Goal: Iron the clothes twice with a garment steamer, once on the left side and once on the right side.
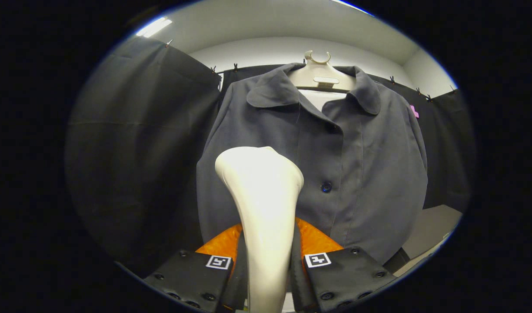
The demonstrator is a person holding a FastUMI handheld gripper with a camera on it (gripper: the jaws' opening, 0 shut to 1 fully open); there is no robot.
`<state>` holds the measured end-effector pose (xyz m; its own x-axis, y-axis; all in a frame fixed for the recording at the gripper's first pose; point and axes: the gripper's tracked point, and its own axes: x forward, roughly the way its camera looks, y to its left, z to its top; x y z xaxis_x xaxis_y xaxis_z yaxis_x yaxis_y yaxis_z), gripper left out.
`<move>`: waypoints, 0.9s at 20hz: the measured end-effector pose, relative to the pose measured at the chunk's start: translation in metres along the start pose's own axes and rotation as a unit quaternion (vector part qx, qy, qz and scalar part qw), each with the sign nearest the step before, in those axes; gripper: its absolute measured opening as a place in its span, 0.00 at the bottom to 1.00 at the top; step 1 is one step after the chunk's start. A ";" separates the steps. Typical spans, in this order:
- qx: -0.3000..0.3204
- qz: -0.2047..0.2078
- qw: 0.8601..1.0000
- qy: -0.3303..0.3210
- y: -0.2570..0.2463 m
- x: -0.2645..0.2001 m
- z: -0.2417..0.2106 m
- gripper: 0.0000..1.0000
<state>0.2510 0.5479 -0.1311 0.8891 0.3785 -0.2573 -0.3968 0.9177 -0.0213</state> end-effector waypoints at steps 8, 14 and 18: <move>0.007 0.001 0.999 0.043 0.002 -0.007 -0.049 0.48; -0.008 0.002 0.997 0.070 0.001 -0.014 -0.083 0.48; -0.014 0.004 0.996 0.089 0.000 -0.015 -0.102 0.48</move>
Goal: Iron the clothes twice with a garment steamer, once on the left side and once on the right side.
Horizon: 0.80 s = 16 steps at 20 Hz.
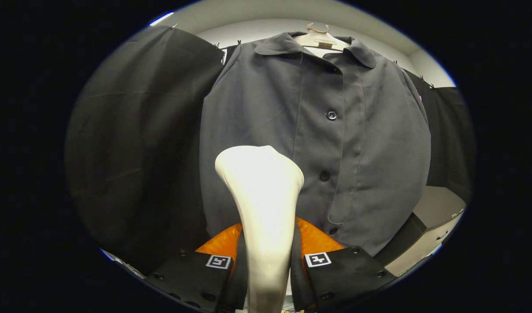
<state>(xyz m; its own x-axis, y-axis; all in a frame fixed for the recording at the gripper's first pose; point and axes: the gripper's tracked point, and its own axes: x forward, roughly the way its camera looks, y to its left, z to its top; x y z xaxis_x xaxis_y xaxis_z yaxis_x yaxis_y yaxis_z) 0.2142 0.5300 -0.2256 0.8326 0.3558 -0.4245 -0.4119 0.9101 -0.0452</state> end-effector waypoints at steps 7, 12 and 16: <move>-0.008 0.000 1.000 0.028 -0.003 -0.004 -0.037 0.48; -0.013 -0.001 0.999 0.052 -0.006 -0.006 -0.064 0.48; -0.026 -0.004 0.998 0.054 -0.007 -0.007 -0.070 0.48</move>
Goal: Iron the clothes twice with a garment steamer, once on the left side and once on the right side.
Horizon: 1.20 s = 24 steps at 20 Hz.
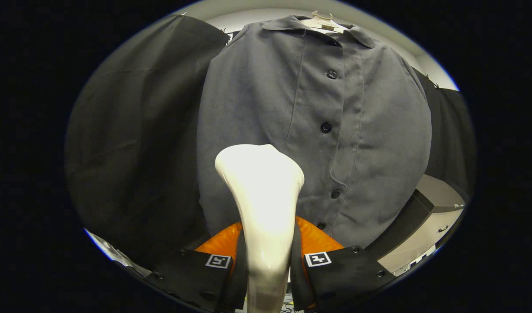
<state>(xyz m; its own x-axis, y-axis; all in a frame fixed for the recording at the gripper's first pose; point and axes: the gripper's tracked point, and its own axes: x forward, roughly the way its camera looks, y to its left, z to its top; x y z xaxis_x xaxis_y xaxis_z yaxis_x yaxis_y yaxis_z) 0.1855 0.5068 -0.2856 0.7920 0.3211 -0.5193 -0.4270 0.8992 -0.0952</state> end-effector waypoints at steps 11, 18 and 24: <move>0.024 0.032 0.999 -0.012 -0.011 -0.038 0.025 0.48; 0.048 0.004 0.994 -0.100 -0.082 -0.098 0.120 0.48; 0.060 -0.055 0.986 -0.144 -0.157 -0.116 0.165 0.48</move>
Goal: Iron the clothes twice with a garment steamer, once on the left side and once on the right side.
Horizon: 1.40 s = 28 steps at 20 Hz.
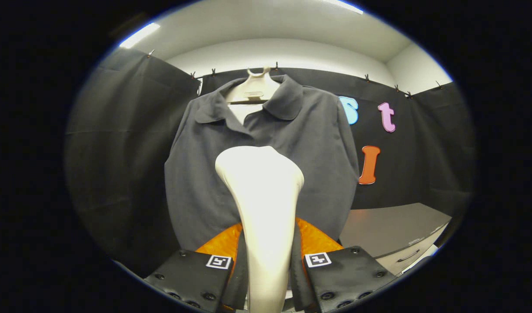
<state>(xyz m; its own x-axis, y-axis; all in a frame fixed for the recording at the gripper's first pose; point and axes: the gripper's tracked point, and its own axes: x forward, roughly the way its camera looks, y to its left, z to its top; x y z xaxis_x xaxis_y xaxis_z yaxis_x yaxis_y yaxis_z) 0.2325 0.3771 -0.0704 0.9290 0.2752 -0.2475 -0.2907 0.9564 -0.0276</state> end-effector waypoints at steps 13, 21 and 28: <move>-0.001 -0.089 0.996 0.002 -0.058 0.062 0.018 0.48; -0.001 -0.081 0.994 0.074 -0.050 0.048 -0.078 0.48; -0.003 -0.069 0.984 0.166 -0.041 0.029 -0.182 0.48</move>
<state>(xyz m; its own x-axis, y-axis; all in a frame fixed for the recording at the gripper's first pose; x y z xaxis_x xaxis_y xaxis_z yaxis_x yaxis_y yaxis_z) 0.2293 0.3280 -0.2525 0.8335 0.0944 -0.5444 -0.1687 0.9817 -0.0881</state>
